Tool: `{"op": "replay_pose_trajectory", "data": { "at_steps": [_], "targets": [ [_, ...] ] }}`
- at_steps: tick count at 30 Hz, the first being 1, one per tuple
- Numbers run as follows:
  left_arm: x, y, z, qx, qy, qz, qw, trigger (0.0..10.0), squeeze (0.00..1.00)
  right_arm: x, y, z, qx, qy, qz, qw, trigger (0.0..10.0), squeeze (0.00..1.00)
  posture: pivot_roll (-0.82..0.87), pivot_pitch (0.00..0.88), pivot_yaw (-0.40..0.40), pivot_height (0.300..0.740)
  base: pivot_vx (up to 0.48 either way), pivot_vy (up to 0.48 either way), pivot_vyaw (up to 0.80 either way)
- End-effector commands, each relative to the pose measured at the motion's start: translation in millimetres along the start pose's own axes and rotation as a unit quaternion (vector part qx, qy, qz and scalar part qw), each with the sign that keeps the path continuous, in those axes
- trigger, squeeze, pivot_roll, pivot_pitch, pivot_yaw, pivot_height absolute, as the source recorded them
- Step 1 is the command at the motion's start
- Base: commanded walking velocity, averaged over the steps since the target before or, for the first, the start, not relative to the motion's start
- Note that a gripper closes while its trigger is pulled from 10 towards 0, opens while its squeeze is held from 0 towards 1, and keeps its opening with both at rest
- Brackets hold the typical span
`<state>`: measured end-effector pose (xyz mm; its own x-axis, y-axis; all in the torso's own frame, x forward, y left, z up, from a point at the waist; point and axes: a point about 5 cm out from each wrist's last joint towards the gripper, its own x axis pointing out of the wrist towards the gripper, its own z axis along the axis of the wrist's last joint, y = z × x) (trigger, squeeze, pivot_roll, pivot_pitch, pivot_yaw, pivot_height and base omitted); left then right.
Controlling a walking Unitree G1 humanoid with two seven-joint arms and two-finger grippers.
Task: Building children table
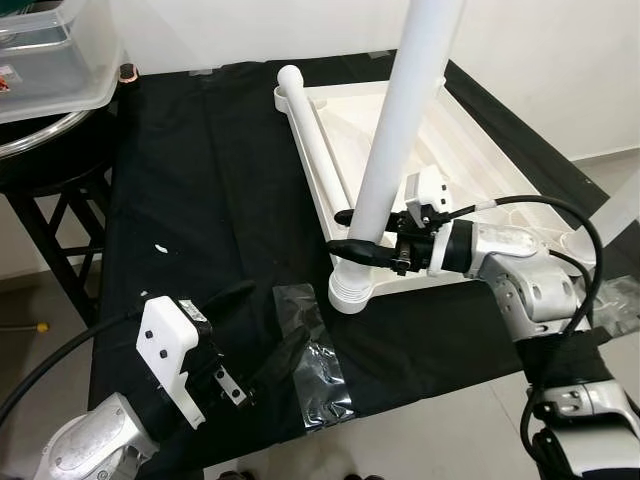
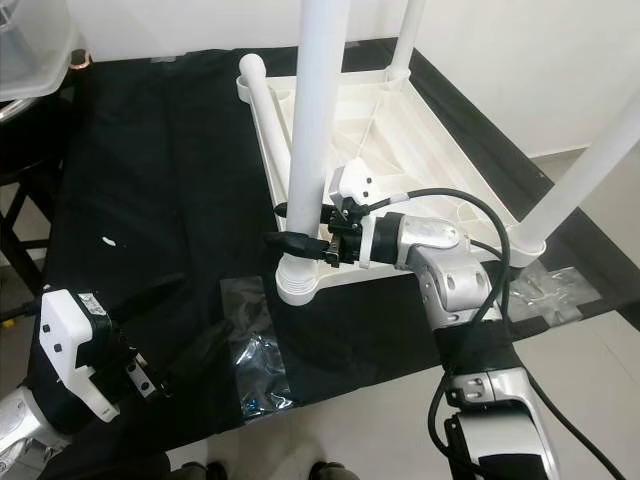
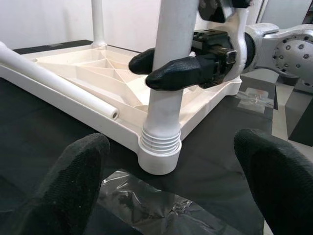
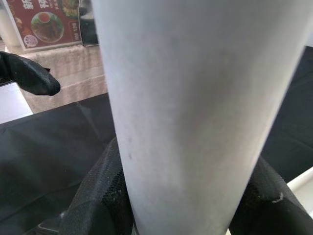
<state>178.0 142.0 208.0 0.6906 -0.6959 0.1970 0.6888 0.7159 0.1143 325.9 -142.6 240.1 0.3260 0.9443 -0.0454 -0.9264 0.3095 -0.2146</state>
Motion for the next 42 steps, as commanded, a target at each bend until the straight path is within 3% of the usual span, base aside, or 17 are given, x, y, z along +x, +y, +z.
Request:
{"op": "replay_pose_trajectory", "data": {
  "at_steps": [1,6,8,9,11,18,19,21,22,23,29,31,34,35,36,37,42],
  "targets": [
    [-1.5,-3.1,0,0.008,0.002,-0.007,1.0,10.0,0.0,-4.9,12.1,-15,0.031,0.002,-0.018,0.999,0.0,0.0,0.1,0.226,-0.078,0.74,0.0,0.0,0.0],
    [-3.1,-3.2,0,0.007,0.004,-0.007,1.0,10.0,0.0,6.6,26.2,-44,0.062,0.031,-0.189,0.98,0.0,0.0,0.09,0.226,-0.077,0.74,0.0,0.0,0.0],
    [-3.8,-2.8,-1,0.006,0.006,-0.007,1.0,10.0,0.0,-15.1,43.6,-72,0.006,0.143,-0.498,0.855,0.0,0.0,0.08,0.227,-0.075,0.74,0.0,0.0,0.0],
    [-3.2,-1.8,-1,0.006,0.006,-0.007,1.0,10.0,0.0,-11.5,60.6,-79,0.014,0.15,-0.515,0.844,0.0,0.0,0.09,0.232,-0.062,0.74,0.0,0.0,0.0],
    [-1.1,-2.1,-2,0.005,0.005,-0.012,1.0,10.0,0.0,2.7,76.5,-81,0.048,0.134,-0.476,0.868,0.0,0.0,0.08,0.217,-0.056,0.74,0.0,0.0,0.0],
    [2.3,-1.4,-3,0.005,0.003,-0.019,1.0,10.0,0.0,18.4,71.5,-71,0.039,0.112,-0.452,0.884,0.0,0.0,0.08,0.207,-0.059,0.74,0.0,0.0,0.0],
    [2.4,-0.7,-4,0.006,0.004,-0.019,1.0,10.0,0.0,19.3,71.0,-69,0.036,0.109,-0.449,0.886,8.7,0.0,0.08,0.2,-0.061,0.74,0.0,0.0,0.0],
    [2.4,-0.1,-4,0.006,0.005,-0.019,1.0,10.0,0.0,20.4,70.4,-67,0.035,0.102,-0.443,0.89,10.0,0.0,0.08,0.199,-0.062,0.74,0.0,0.0,0.0],
    [2.4,0.3,-4,0.007,0.005,-0.018,1.0,10.0,0.0,21.5,71.3,-64,0.035,0.097,-0.446,0.889,10.0,0.1,0.08,0.199,-0.063,0.74,0.0,0.0,0.0],
    [2.3,0.7,-5,0.007,0.005,-0.018,1.0,10.0,0.0,23.2,71.4,-60,0.042,0.083,-0.443,0.892,10.0,1.0,0.08,0.199,-0.063,0.74,0.0,0.0,0.0],
    [3.4,1.5,-5,0.008,0.004,-0.018,1.0,10.0,0.0,28.5,68.3,-42,0.041,0.036,-0.417,0.907,10.0,1.0,0.07,0.192,-0.058,0.74,0.0,0.0,0.0],
    [5.4,0.5,-5,0.007,0.002,-0.023,1.0,10.0,0.0,27.5,55.0,-21,0.027,-0.015,-0.342,0.939,10.0,1.0,0.07,0.191,-0.057,0.74,0.0,0.0,0.0],
    [5.8,0.0,-6,0.006,0.002,-0.024,1.0,10.0,0.0,24.7,48.5,-16,0.018,-0.017,-0.309,0.951,10.0,1.0,0.07,0.191,-0.059,0.74,0.0,0.0,0.0],
    [6.1,-0.2,-6,0.006,0.002,-0.024,1.0,10.0,0.0,22.2,42.6,-15,0.014,-0.013,-0.283,0.959,10.0,0.71,0.07,0.19,-0.06,0.74,0.0,0.0,0.0],
    [6.2,-0.2,-6,0.006,0.002,-0.024,1.0,10.0,0.0,20.3,38.7,-15,0.012,-0.01,-0.265,0.964,10.0,0.71,0.07,0.191,-0.059,0.74,0.0,0.0,0.0],
    [6.2,-0.1,-6,0.007,0.002,-0.025,1.0,10.0,0.0,19.0,36.3,-14,0.01,-0.008,-0.255,0.967,10.0,0.0,0.07,0.191,-0.059,0.74,0.0,0.0,0.0],
    [6.4,-0.8,-5,0.008,0.001,-0.026,1.0,10.0,0.0,15.2,22.1,-10,-0.029,0.024,-0.107,0.994,10.0,0.0,0.08,0.192,-0.06,0.74,0.0,0.0,0.0]
  ]
}}
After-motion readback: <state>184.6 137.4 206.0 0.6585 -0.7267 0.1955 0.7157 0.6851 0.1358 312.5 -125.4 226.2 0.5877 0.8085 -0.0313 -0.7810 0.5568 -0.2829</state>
